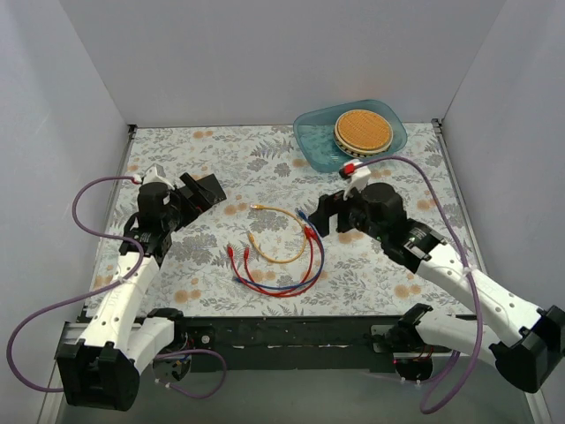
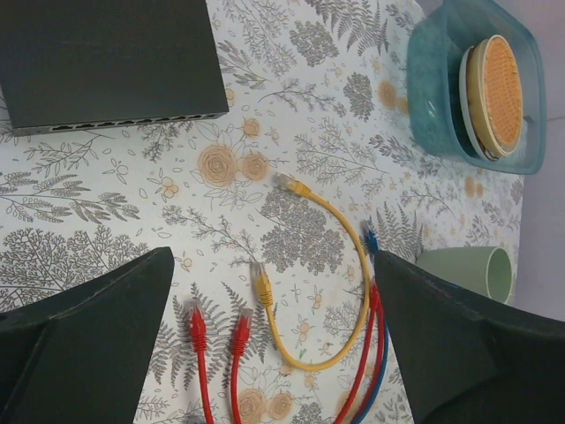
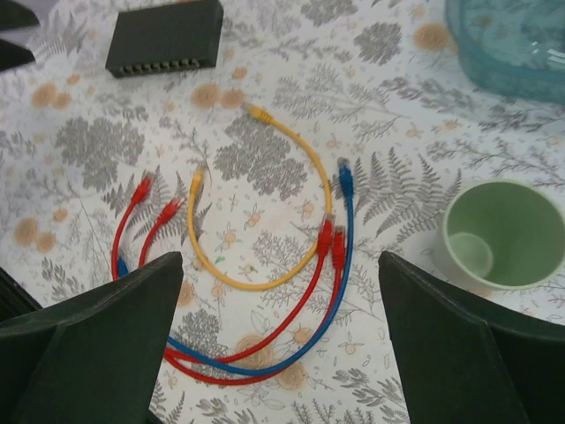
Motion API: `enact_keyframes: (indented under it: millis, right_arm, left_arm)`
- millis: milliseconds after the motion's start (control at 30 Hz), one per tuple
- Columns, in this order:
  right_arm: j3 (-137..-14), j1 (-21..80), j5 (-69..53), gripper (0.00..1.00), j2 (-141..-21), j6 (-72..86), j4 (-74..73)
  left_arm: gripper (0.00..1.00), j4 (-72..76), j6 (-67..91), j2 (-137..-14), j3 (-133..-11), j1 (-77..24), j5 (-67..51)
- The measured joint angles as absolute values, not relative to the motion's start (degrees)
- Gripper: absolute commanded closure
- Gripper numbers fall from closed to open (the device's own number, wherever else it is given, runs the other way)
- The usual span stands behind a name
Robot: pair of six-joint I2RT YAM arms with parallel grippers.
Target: Insert the plug into the switch port
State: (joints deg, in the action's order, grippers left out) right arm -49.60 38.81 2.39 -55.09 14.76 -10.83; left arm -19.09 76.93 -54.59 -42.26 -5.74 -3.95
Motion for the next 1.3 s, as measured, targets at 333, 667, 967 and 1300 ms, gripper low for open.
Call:
enact_keyframes:
  millis: [333, 667, 967, 1300]
  right_arm:
    - [-55.66, 53.43, 6.46, 0.02, -70.02, 13.15, -14.96]
    - [-65.19, 57.10, 5.85, 0.14, -82.39, 12.71, -16.71]
    - [-78.28, 57.08, 5.37, 0.30, -98.41, 9.41, -18.59]
    - [-91.24, 56.95, 3.29, 0.41, -112.42, 5.56, -28.58]
  left_arm:
    - [0.02, -18.81, 79.50, -51.55, -41.43, -5.74, -7.25]
    - [0.02, -17.91, 79.48, -55.92, -39.13, -5.74, -11.84]
    - [0.02, -18.46, 77.43, -57.06, -38.98, -5.74, -14.39]
    - [0.02, -20.23, 76.75, -59.79, -39.03, -5.74, -13.93]
